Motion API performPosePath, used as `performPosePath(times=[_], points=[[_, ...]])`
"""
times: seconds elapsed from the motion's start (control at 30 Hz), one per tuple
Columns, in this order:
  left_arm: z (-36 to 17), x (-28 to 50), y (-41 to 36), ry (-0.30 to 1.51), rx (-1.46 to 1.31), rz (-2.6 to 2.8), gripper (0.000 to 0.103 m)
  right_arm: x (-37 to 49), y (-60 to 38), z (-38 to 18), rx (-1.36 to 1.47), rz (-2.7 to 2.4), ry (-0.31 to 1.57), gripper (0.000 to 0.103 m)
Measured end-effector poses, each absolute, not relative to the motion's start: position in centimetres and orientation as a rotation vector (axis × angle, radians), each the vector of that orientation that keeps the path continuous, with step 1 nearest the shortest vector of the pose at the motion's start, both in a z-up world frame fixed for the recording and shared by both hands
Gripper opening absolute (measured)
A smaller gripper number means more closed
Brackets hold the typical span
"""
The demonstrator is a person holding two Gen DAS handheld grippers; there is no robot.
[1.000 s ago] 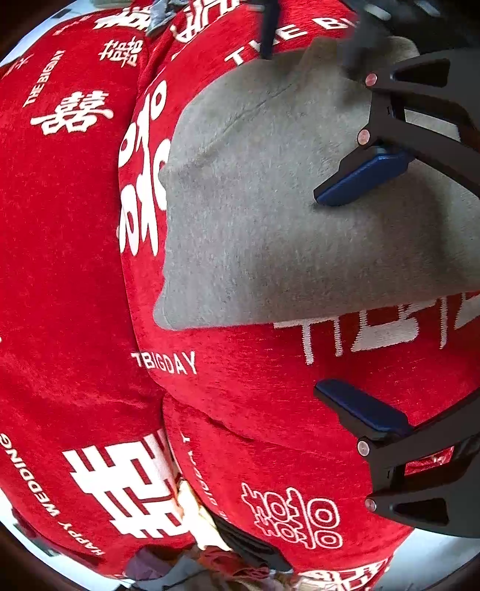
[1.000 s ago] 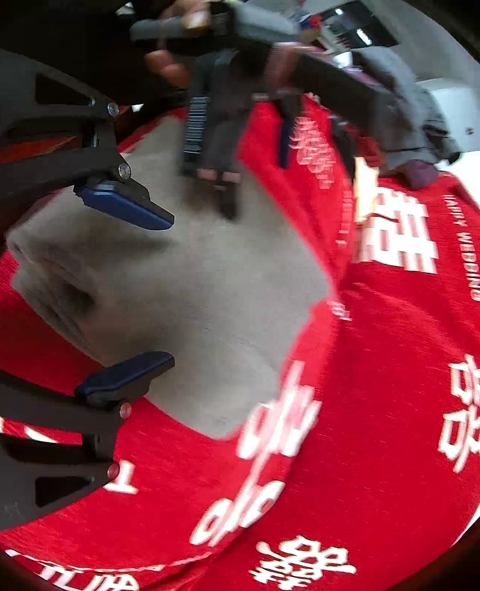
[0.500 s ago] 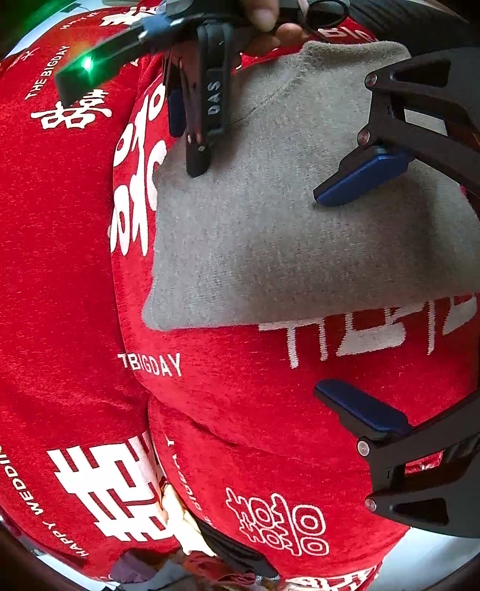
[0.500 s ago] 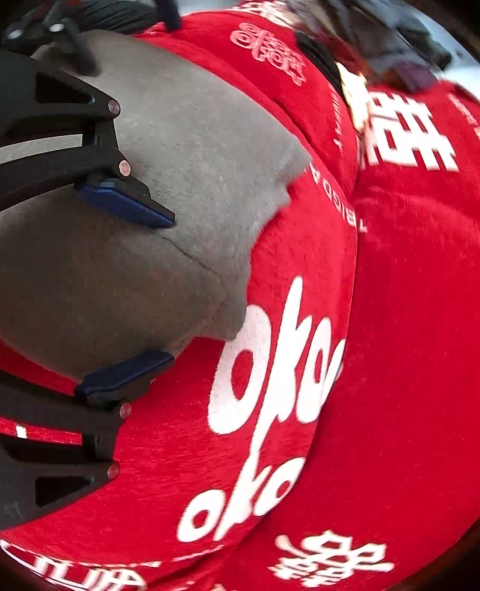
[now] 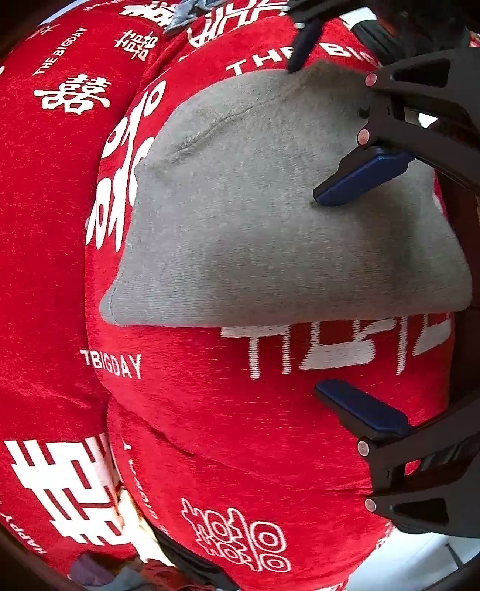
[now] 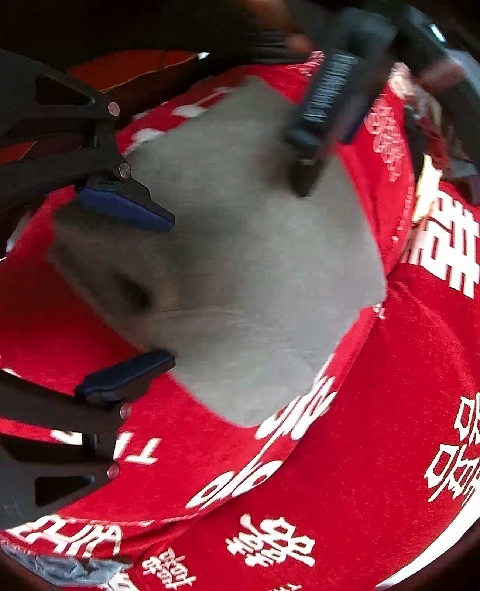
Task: Fold small clothes
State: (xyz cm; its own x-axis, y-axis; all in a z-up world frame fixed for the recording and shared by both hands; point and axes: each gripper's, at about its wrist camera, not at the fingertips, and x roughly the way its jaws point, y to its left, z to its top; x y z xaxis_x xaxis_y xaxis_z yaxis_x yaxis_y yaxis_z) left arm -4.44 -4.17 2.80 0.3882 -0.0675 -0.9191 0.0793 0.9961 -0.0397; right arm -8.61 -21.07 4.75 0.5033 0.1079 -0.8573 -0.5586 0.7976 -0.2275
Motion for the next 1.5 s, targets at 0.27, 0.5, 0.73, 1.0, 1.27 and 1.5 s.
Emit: performPosePath(times=[0.27, 0.5, 0.73, 1.0, 1.27, 1.5], points=[[5.2, -6.0, -5.0, 1.120, 0.073, -0.076, 0.095, -9.6, -22.7, 10.4, -0.414, 0.355, 0.940, 0.072], [6.2, -6.3, -5.1, 1.076, 0.087, -0.041, 0.095, -7.1, -21.7, 11.8, -0.321, 0.228, 0.957, 0.076], [4.7, -6.4, -4.4, 1.136, 0.035, -0.012, 0.095, -5.8, -21.2, 10.1, -0.258, 0.184, 1.026, 0.076], [4.5, -6.3, -4.8, 1.114, 0.046, -0.016, 0.095, -5.6, -21.0, 9.4, -0.267, 0.169, 1.049, 0.076], [4.2, -5.8, -4.7, 1.116, 0.045, -0.020, 0.095, -5.1, -20.5, 9.0, -0.282, 0.165, 1.066, 0.076], [3.9, -5.3, -4.6, 1.129, 0.032, -0.020, 0.095, -4.6, -19.9, 8.9, -0.291, 0.169, 1.079, 0.076]])
